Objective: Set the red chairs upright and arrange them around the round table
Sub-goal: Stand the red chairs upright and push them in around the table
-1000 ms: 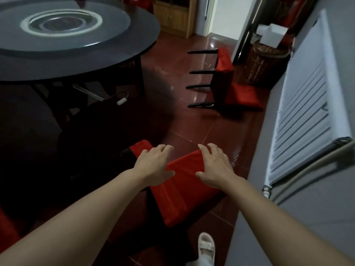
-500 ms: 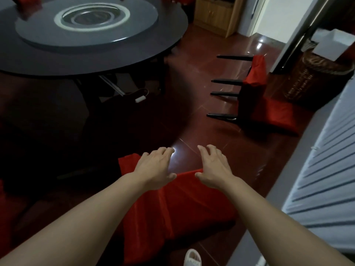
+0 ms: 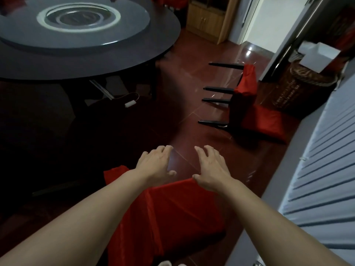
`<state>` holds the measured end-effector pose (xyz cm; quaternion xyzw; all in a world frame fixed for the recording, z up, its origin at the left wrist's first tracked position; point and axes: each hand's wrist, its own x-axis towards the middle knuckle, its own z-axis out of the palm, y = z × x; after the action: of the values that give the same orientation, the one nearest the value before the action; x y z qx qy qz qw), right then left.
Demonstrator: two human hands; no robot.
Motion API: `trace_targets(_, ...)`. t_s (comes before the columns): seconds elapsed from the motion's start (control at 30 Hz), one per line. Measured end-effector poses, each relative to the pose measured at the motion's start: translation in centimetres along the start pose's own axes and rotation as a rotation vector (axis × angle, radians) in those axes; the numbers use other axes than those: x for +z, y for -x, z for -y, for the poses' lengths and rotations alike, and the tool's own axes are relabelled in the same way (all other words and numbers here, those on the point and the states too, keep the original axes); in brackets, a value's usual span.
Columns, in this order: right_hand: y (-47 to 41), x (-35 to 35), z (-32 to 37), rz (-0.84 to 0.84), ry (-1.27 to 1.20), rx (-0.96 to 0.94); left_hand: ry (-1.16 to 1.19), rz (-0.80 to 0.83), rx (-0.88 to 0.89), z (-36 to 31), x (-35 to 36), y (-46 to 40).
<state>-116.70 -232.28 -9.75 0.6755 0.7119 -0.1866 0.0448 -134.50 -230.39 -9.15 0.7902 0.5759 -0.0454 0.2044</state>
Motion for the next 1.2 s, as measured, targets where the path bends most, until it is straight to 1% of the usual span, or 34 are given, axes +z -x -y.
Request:
trace_targets(0.3,-5.1,-3.2,0.9,-0.008,0.056,-0.045,0.032,-0.051,-0.048,2.2,-3.0,-3.3)
trace_targets(0.43,-9.8,-4.8,1.3,-0.026,0.062,-0.138,0.055,-0.099,-0.111,3.0,-4.7,-5.9)
trace_targets(0.57,-16.4,-6.0,0.7,-0.039,0.087,-0.262,0.062,-0.155,-0.198,3.2,-5.6,-10.6)
trace_targets(0.67,-22.5,-6.8,-0.5,-0.004,0.124,-0.382,0.099,-0.191,-0.312,2.9,-5.5,-15.3)
trace_targets(0.83,-33.5,-9.4,-4.0,0.101,0.21,-0.652,0.205,-0.229,-0.637,0.3,-5.2,-24.4)
trace_targets(0.9,-36.9,-11.0,-5.7,0.138,0.252,-0.765,0.227,-0.219,-0.758,-1.4,-5.7,-27.3)
trace_targets(1.03,-41.1,-13.4,-7.4,0.177,0.297,-0.947,0.256,-0.237,-0.93,-4.2,-7.2,-30.2)
trace_targets(1.1,-41.9,-13.8,-7.7,0.189,0.296,-1.002,0.26,-0.237,-0.972,-5.4,-7.6,-30.8)
trace_targets(1.2,-41.9,-13.8,-8.1,0.255,0.334,-1.101,0.308,-0.26,-1.079,-7.2,-7.1,-30.6)
